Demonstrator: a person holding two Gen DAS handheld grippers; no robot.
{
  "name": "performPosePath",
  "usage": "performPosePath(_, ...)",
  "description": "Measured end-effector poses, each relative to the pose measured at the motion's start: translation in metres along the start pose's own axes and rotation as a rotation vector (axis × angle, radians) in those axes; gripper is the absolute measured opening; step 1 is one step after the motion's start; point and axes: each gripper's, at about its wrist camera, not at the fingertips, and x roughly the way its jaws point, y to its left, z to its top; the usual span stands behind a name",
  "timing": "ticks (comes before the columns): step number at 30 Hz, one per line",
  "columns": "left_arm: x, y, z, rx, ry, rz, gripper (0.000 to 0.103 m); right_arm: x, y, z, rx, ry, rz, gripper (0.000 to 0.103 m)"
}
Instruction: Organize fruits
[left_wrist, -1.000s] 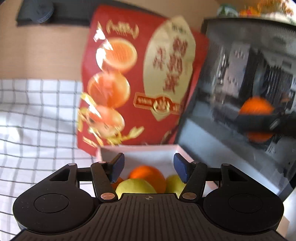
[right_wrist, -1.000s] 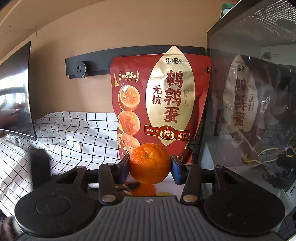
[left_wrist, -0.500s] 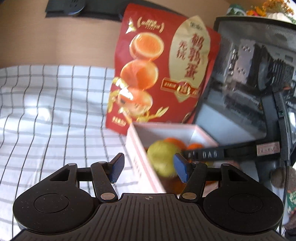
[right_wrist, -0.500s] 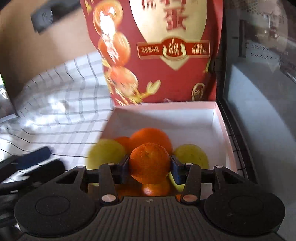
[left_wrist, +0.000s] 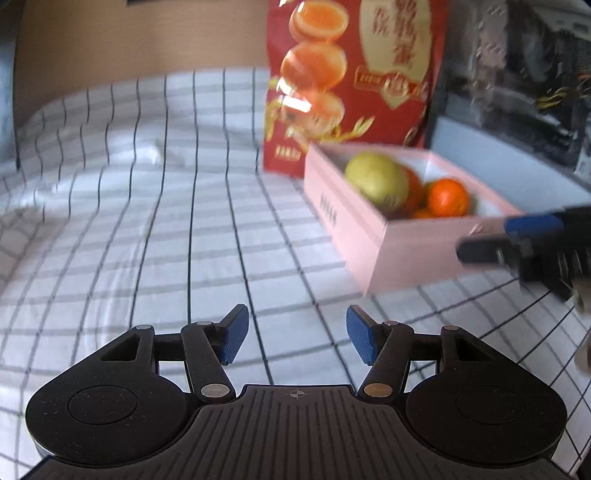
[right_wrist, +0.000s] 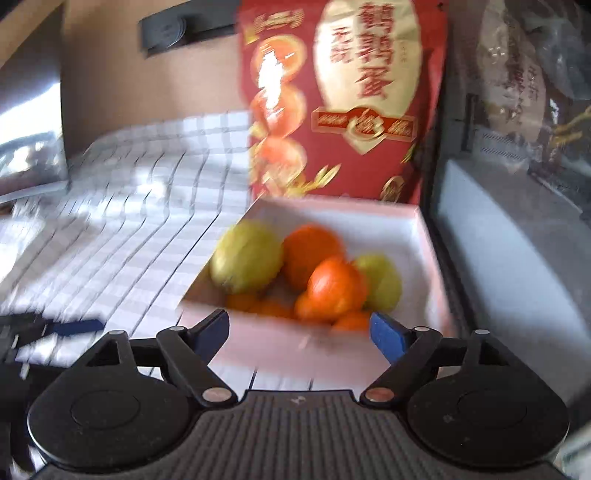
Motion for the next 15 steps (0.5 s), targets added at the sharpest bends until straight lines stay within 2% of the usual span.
performPosePath(2, 0.009, 0.001, -0.004, -0.017, 0.037, 0.01, 0.065, 0.004, 0.01, -0.013, -0.038, 0.03, -0.012, 0.085)
performPosePath(3, 0.009, -0.002, -0.005, -0.001, 0.02, 0.025, 0.065, 0.008, 0.012, -0.019, -0.041, 0.051, -0.007, 0.085)
performPosePath(7, 0.013, -0.014, -0.007, -0.005, 0.004, 0.079, 0.068, 0.033, 0.005, -0.032, 0.053, 0.153, 0.025, 0.087)
performPosePath(9, 0.014, -0.02, -0.01, -0.006, -0.009, 0.103, 0.071, 0.035, 0.004, -0.035, 0.071, 0.11, -0.001, 0.087)
performPosePath(15, 0.015, -0.024, -0.007, -0.042, -0.017, 0.129, 0.071, 0.035, 0.008, -0.039, 0.069, 0.097, -0.085, 0.099)
